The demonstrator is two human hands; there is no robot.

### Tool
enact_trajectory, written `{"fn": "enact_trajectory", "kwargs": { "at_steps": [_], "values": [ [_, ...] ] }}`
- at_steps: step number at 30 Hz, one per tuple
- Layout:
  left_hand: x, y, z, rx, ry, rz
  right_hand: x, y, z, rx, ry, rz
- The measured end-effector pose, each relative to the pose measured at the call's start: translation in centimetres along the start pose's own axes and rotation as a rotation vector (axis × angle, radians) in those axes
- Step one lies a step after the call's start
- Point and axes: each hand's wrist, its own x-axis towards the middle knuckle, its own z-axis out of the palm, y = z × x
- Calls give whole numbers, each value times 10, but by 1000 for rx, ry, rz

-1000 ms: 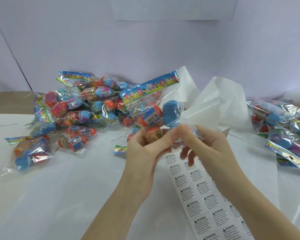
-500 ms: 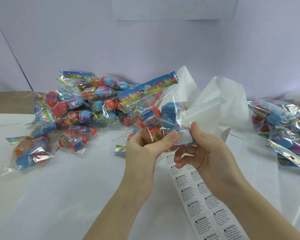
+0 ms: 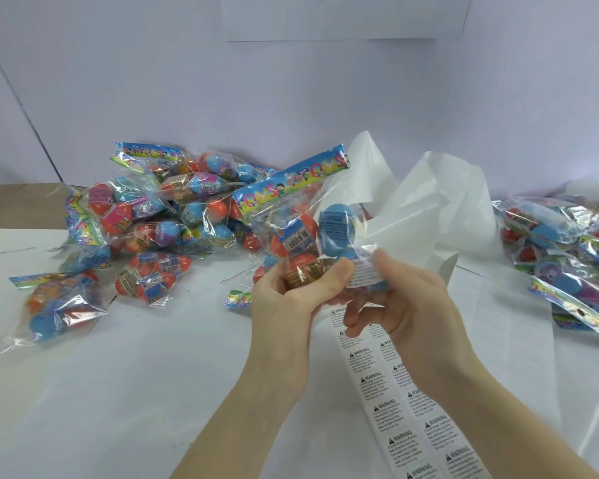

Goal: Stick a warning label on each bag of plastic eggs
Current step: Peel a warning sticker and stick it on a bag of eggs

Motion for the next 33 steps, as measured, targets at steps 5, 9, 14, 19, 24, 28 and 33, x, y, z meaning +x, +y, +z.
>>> {"fn": "enact_trajectory", "kwargs": {
  "at_steps": [5,9,14,19,24,28,33],
  "values": [
    [2,-4,-3,78,102,13,-1,-1,2,-173,39,-82],
    [2,-3,-3,105,116,12,-2,2,2,-225,39,-105],
    [1,-3,-3,82,107,12,-1,0,-1,-84,-12,-47],
    [2,-3,-3,105,118,9,-1,-2,1,-153,14,-29],
    [4,-4,-4,95,94,-2,-2,-2,1,-189,3,-55],
    [3,-2,-4,120,38,-9,-2,-4,1,-84,21,-41],
    [3,-1,-2,302,165,87,-2,-3,-1,-162,287,-275]
  ]
}}
